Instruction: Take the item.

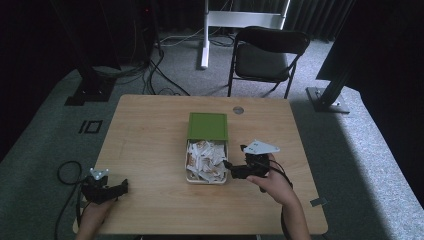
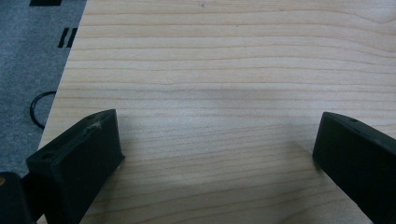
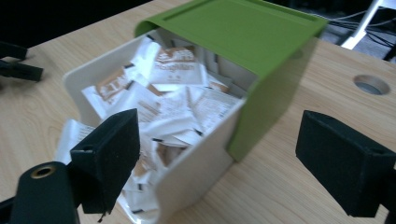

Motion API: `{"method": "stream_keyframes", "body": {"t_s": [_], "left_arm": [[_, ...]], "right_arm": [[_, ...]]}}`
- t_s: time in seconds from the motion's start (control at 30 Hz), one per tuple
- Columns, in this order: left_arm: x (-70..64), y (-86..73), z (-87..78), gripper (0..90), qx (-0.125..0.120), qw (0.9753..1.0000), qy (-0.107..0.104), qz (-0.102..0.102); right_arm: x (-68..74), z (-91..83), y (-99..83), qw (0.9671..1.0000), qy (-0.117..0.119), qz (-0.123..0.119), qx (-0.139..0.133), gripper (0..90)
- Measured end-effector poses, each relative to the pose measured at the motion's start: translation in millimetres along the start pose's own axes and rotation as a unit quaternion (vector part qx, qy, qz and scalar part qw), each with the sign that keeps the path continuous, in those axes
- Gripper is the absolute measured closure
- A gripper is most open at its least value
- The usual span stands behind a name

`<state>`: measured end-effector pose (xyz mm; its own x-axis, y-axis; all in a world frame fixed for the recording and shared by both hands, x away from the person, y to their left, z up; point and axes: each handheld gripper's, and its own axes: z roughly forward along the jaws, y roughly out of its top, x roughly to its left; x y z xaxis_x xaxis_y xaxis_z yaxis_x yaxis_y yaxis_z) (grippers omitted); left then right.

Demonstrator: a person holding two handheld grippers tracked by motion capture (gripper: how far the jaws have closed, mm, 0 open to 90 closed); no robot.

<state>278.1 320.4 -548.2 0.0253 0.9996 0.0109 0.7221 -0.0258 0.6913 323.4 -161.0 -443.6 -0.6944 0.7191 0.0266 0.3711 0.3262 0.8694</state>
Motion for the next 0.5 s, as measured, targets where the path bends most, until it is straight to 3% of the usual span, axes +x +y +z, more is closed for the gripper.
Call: {"method": "stream_keyframes", "body": {"t_s": [0.5], "left_arm": [[0.0,0.0,0.0,1.6,0.000,1.0000,0.000,0.000]], "right_arm": [[33.4,10.2,3.5,0.9981,0.053,-0.032,-0.004,15.8]]}}
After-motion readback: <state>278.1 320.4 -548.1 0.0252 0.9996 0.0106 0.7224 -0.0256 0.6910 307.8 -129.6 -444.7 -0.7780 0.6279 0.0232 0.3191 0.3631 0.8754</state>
